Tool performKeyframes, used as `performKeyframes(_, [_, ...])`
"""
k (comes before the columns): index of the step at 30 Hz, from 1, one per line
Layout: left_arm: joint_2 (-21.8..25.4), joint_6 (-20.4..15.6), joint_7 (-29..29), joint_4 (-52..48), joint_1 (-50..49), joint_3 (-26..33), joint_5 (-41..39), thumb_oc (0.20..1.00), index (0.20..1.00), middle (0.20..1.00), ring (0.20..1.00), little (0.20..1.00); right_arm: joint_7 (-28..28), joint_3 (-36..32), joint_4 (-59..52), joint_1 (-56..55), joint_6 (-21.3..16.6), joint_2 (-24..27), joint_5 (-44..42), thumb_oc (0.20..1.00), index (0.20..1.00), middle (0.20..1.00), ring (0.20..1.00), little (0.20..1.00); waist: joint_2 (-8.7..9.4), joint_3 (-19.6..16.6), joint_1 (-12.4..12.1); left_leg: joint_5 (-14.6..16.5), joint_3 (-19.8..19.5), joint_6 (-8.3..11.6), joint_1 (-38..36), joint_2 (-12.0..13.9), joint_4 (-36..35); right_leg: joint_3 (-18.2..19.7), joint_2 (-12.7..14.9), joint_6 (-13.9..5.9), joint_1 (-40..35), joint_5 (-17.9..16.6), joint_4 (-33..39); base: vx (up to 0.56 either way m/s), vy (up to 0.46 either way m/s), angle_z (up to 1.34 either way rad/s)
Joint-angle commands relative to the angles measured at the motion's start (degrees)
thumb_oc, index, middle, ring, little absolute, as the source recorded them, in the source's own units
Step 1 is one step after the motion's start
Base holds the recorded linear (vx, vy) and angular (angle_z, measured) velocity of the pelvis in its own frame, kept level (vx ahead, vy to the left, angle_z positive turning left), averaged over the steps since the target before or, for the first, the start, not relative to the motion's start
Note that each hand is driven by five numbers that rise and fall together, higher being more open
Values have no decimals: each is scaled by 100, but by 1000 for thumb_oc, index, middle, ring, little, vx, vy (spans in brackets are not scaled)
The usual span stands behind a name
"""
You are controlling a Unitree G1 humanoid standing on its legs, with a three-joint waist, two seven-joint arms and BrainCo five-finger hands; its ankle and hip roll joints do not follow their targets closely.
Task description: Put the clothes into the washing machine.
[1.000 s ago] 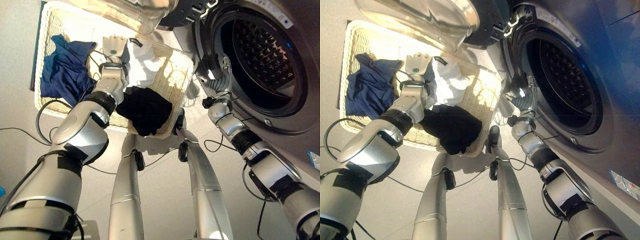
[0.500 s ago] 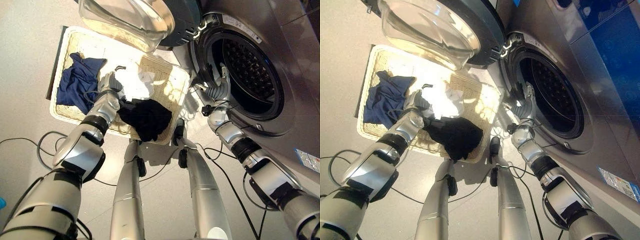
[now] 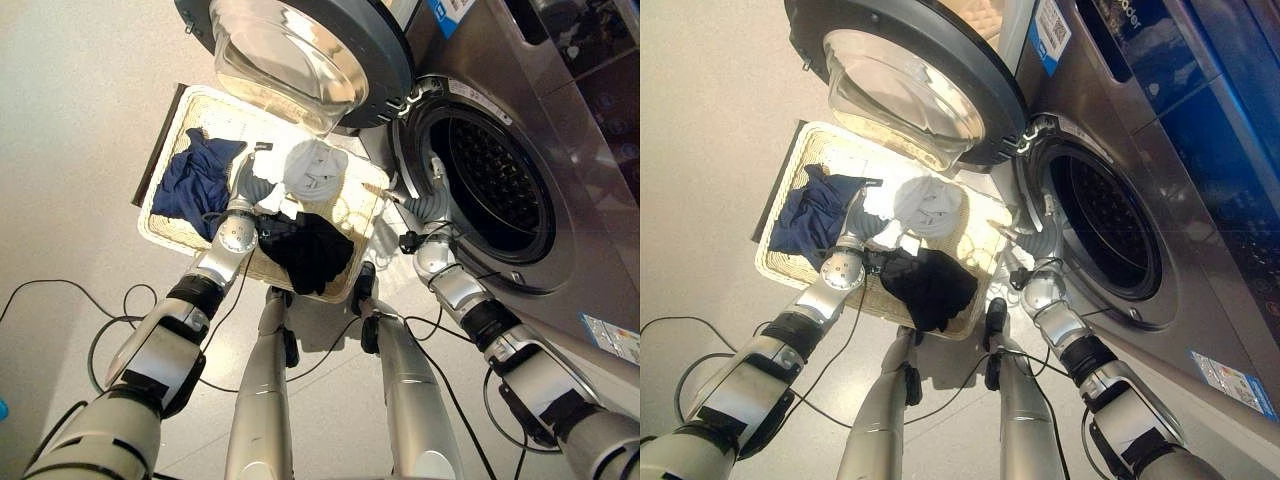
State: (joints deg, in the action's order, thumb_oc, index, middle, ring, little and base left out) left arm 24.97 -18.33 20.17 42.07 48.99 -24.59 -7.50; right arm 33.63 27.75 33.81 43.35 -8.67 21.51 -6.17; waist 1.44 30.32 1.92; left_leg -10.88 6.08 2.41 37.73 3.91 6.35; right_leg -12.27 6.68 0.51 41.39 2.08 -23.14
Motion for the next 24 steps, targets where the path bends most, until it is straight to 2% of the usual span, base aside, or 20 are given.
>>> performKeyframes(1, [-164,-754,-279,-579,72,295,-63,200,200,200,200,200,-537,-155,-500,-26,-411,245,67,1000,1000,1000,1000,1000,-194,-52,-152,688,223,178,-287,-253,156,-146,2,-792,-164,-336,357,6,-51,7])
performKeyframes(3, [-201,-883,-696,-875,-131,381,-443,200,200,200,200,200,-891,-137,-462,-22,-547,281,6,1000,1000,1000,1000,1000,-210,-52,-222,767,171,157,-431,-293,195,-198,56,-795,-305,-258,287,16,-58,9])
performKeyframes(5, [-231,-834,-968,-1143,-274,428,-703,200,200,200,200,200,-1144,-135,-439,-5,-609,304,12,1000,1000,1000,1000,1000,-234,-52,-272,807,129,135,-516,-328,232,-237,94,-791,-408,-236,267,5,-40,11])
performKeyframes(7, [-238,-820,-997,-1185,-272,441,-726,200,200,200,200,200,-1187,-137,-430,23,-610,310,5,1000,1000,1000,1000,1000,-241,-52,-282,793,123,129,-500,-328,236,-244,96,-785,-399,-260,278,-5,-17,11])
performKeyframes(10, [-287,-688,-1499,-1620,-525,500,-1196,200,200,200,200,200,-1980,-98,-435,128,-671,361,-227,1000,1000,1000,1000,1000,-269,-52,-380,875,51,88,-728,-380,321,-327,188,-778,-654,-203,218,12,-39,13])
performKeyframes(12, [-289,-621,-1695,-1717,-563,521,-1422,200,200,200,200,200,-2182,-83,-451,200,-621,382,-249,1000,1000,1000,1000,1000,-271,-52,-405,880,47,86,-760,-392,352,-359,212,-771,-707,-197,211,1,-21,14])
performKeyframes(14, [-327,-555,-2008,-1840,-606,510,-1811,200,200,200,200,200,-2531,-11,-426,334,-411,404,-185,1000,1000,1000,1000,1000,-274,-52,-440,899,21,85,-829,-416,391,-388,249,-763,-814,-168,204,6,-9,11])
performKeyframes(18, [-428,-356,-2501,-2026,-551,478,-2438,200,200,200,200,200,-2750,170,-225,661,-166,424,-119,1000,1000,1000,1000,1000,-312,-52,-489,902,-6,68,-900,-448,369,-414,276,-745,-890,-164,223,5,1,4])
performKeyframes(24, [-465,-297,-2635,-2085,-535,475,-2615,200,200,200,200,200,-2813,214,-137,756,-116,414,-102,1000,1000,1000,1000,1000,-324,-52,-504,904,-7,62,-902,-456,370,-423,282,-739,-891,-159,212,0,0,1])
